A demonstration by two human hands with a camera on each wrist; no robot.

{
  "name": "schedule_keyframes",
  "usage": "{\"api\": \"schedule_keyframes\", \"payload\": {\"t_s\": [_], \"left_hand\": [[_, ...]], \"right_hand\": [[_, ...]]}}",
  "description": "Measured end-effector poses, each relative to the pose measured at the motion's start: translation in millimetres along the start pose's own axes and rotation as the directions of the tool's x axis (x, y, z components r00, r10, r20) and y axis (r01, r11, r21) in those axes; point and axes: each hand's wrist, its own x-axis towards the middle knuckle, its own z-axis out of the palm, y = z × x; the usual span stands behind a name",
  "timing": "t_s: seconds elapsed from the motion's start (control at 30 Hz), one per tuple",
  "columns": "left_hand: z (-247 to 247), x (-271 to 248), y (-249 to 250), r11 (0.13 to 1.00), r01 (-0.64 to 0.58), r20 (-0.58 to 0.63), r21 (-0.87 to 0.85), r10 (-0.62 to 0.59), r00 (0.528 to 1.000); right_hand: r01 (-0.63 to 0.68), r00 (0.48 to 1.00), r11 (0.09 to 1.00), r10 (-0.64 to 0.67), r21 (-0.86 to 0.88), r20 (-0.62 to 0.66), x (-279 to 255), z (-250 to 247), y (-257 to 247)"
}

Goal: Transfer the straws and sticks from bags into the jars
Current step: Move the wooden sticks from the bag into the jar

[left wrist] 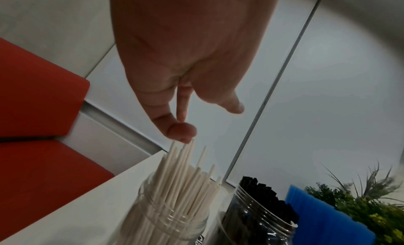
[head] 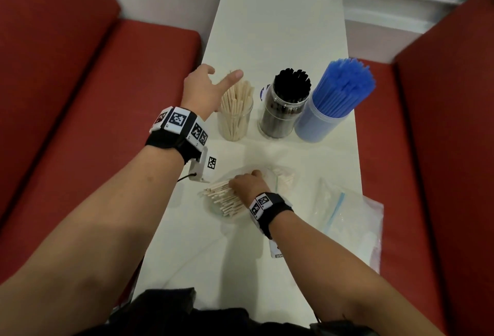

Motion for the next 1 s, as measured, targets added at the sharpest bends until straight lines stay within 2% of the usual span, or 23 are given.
{"api": "schedule_keyframes", "payload": {"t_s": [0.13,0.23,0.33,0.4,0.5,0.57,0.63,0.67,0.73,0.77,0.8,0.87,1.0], "left_hand": [[-18,-21,-16,0.999,-0.042,-0.16,0.0,0.042,0.986],[-26,-41,-36,0.99,-0.047,-0.24,-0.135,0.013,0.971],[-29,-61,-58,0.939,0.031,-0.146,-0.342,-0.086,0.986],[-25,-73,-71,0.912,0.112,-0.072,-0.395,-0.153,0.986],[-17,-90,-81,0.875,0.27,0.073,-0.402,-0.263,0.962],[-11,-99,-82,0.81,0.431,0.262,-0.397,-0.35,0.899],[-5,-109,-79,0.703,0.599,0.465,-0.384,-0.413,0.783],[-2,-115,-77,0.619,0.675,0.562,-0.402,-0.415,0.715],[5,-124,-72,0.424,0.788,0.739,-0.446,-0.323,0.591],[8,-129,-69,0.335,0.822,0.796,-0.461,-0.253,0.55],[10,-132,-66,0.255,0.841,0.826,-0.477,-0.197,0.528],[10,-136,-57,0.155,0.849,0.839,-0.505,-0.141,0.525],[10,-142,-43,0.172,0.854,0.852,-0.491,-0.107,0.512]], "right_hand": [[0.017,1.0,0.985,-0.016,0.174,-0.006,-9,-6,-1],[0.007,1.0,0.949,0.002,0.316,-0.025,-20,-18,-3],[0.028,0.985,0.89,0.053,0.454,-0.166,-34,-35,-5],[0.047,0.957,0.827,0.123,0.561,-0.262,-45,-48,-4],[0.151,0.864,0.633,0.289,0.759,-0.413,-66,-73,2],[0.306,0.782,0.476,0.368,0.824,-0.503,-82,-95,5],[0.461,0.733,0.329,0.382,0.824,-0.563,-99,-117,4],[0.524,0.722,0.254,0.374,0.813,-0.582,-106,-127,2],[0.598,0.717,0.132,0.354,0.791,-0.601,-116,-140,-3],[0.612,0.721,0.094,0.34,0.785,-0.603,-121,-143,-7],[0.62,0.727,0.066,0.326,0.782,-0.604,-125,-145,-11],[0.624,0.74,0.015,0.31,0.781,-0.597,-133,-147,-18],[0.635,0.75,-0.118,0.33,0.764,-0.573,-144,-150,-26]]}}
